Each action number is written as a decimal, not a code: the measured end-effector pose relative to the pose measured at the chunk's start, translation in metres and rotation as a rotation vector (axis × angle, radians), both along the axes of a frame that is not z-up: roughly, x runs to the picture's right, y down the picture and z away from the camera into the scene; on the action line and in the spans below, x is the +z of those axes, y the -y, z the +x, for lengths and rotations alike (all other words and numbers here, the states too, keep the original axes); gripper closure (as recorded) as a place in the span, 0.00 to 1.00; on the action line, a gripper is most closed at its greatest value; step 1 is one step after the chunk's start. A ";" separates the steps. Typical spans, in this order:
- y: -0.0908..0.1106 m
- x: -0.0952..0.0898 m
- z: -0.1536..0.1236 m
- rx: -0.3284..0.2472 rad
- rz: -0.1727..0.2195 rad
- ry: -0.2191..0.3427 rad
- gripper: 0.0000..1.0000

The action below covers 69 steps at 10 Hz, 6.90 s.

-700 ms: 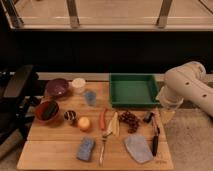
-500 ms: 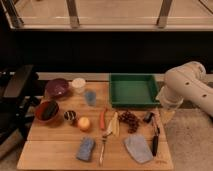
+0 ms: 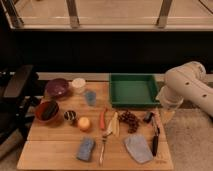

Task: Place sponge in plastic cup

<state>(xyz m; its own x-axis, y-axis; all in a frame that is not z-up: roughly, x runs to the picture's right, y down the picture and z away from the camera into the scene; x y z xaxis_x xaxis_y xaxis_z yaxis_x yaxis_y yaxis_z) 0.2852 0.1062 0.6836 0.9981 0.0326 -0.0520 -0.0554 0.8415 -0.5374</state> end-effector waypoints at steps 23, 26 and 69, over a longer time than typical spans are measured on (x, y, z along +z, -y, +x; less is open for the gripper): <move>-0.043 -0.013 -0.079 -0.213 -0.064 0.390 0.26; -0.063 -0.006 -0.119 -0.121 -0.141 0.519 0.26; -0.170 0.086 -0.350 0.129 -0.299 0.882 0.26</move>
<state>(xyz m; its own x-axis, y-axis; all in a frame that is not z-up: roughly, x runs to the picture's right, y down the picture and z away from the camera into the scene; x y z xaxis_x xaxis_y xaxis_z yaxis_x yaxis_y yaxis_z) -0.0645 0.2766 0.7694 0.6707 0.2529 0.6972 0.3915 0.6777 -0.6225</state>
